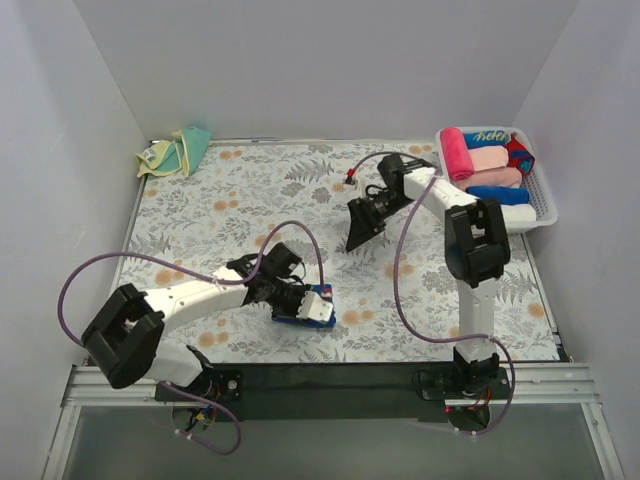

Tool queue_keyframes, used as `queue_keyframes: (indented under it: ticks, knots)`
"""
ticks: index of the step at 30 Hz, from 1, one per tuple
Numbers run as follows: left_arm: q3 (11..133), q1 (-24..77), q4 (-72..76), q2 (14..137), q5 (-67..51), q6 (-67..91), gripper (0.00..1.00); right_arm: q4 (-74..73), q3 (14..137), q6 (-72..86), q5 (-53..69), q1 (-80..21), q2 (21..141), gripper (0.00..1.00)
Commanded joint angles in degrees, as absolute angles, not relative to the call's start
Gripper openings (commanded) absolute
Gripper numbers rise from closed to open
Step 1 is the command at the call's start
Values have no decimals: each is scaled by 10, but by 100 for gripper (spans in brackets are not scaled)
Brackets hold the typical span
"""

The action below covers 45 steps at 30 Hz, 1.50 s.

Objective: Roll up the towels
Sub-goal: Roll the towel

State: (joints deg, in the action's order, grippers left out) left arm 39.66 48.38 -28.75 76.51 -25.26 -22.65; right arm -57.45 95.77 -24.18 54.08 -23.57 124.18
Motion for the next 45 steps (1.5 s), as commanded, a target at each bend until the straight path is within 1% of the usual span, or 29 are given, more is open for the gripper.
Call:
queue_keyframes:
  ticks: [1,5,7,8,9,11,12,14,15,18,20,21,25,29,35,39,42,43,45]
  knots:
    - [436,423,-432,823,-365,-213,6,-513,942,-213,469,-218,1152,61]
    - [502,360,-488,906,-434,-248,6,-465,886,-213,421,-213,1065,61]
    - [534,327,-533,967,-469,-268,6,-443,852,-217,417,-213,1021,61]
    - [568,317,-548,990,-479,-288,7,-437,839,-219,408,-215,1007,61]
    - [585,305,-565,1041,-488,-303,9,-425,828,-221,403,-220,985,60]
    - [629,273,-628,1097,-511,-349,10,-412,796,-231,377,-230,964,59]
    - [673,262,-652,1152,-520,-361,12,-404,786,-238,367,-249,946,59]
    - [720,234,-700,1199,-537,-386,14,-393,756,-253,329,-272,930,58]
    - [762,228,-714,1237,-540,-391,15,-380,745,-256,317,-300,916,57]
    - [824,212,-735,1288,-537,-398,17,-328,705,-262,257,-366,891,58]
    - [845,208,-742,1306,-532,-401,18,-299,690,-265,204,-402,887,59]
    - [852,208,-745,1321,-530,-403,18,-272,681,-266,190,-434,888,60]
    - [881,207,-755,1355,-521,-410,20,-200,658,-290,133,-505,899,64]
    - [881,202,-751,1373,-515,-413,22,-137,629,-339,78,-582,918,65]
    - [882,197,-744,1377,-521,-411,27,-81,575,-387,54,-634,946,62]
    - [882,196,-741,1372,-525,-411,29,-65,563,-391,46,-639,981,59]
    - [876,195,-731,1361,-528,-406,32,-86,576,-385,54,-639,1005,44]
    - [875,195,-729,1355,-530,-405,34,-90,577,-382,64,-638,1008,28]
    - [871,192,-723,1339,-537,-396,38,-105,572,-381,74,-637,1007,10]
